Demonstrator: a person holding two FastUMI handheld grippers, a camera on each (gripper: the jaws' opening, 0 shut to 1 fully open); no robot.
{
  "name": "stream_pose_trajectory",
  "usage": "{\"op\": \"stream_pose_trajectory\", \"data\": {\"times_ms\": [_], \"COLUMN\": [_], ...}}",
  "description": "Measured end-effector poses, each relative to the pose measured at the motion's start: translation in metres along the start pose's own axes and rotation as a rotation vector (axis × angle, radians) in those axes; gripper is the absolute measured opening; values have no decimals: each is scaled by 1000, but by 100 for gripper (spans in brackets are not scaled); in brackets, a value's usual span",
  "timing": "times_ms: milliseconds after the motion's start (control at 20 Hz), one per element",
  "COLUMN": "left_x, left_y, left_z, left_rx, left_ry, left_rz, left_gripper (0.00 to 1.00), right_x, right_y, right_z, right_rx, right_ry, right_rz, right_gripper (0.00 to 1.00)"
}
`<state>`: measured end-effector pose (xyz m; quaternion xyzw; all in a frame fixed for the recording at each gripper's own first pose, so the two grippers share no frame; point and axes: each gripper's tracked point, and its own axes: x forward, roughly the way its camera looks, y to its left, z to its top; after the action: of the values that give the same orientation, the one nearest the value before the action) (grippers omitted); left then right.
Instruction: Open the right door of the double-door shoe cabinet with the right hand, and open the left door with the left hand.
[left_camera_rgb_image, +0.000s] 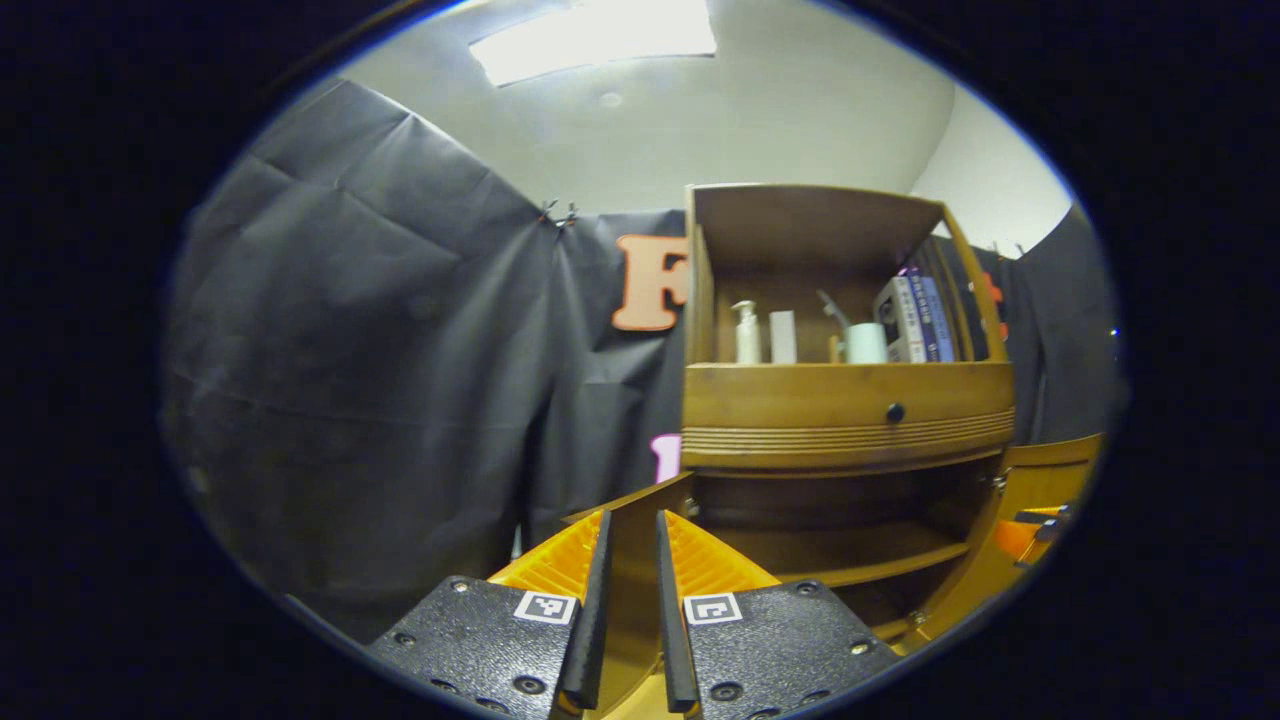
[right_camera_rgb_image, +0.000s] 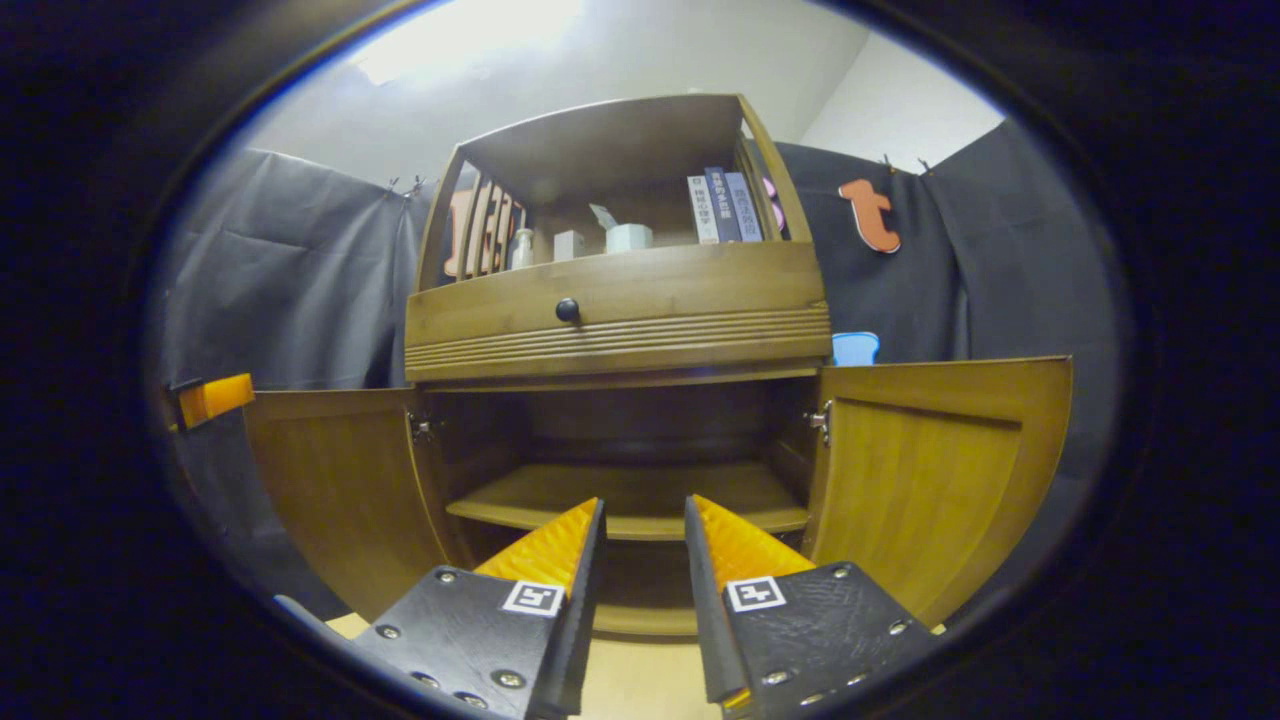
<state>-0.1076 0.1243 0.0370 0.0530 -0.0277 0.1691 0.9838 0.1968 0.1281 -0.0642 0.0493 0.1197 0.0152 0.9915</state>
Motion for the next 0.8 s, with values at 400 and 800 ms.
{"op": "stream_pose_trajectory", "data": {"times_ms": [400,800], "left_x": [12,7], "left_y": [-137,-197], "left_z": [-16,-27], "left_rx": [-44,-92], "left_ry": [39,61], "left_rz": [-333,-464], "left_gripper": [18,25], "right_x": [-25,-49], "right_y": [-13,-21], "right_z": [50,63], "right_rx": [-36,-28], "right_ry": [-117,-146], "right_rz": [-64,-121], "right_gripper": [47,43]}}
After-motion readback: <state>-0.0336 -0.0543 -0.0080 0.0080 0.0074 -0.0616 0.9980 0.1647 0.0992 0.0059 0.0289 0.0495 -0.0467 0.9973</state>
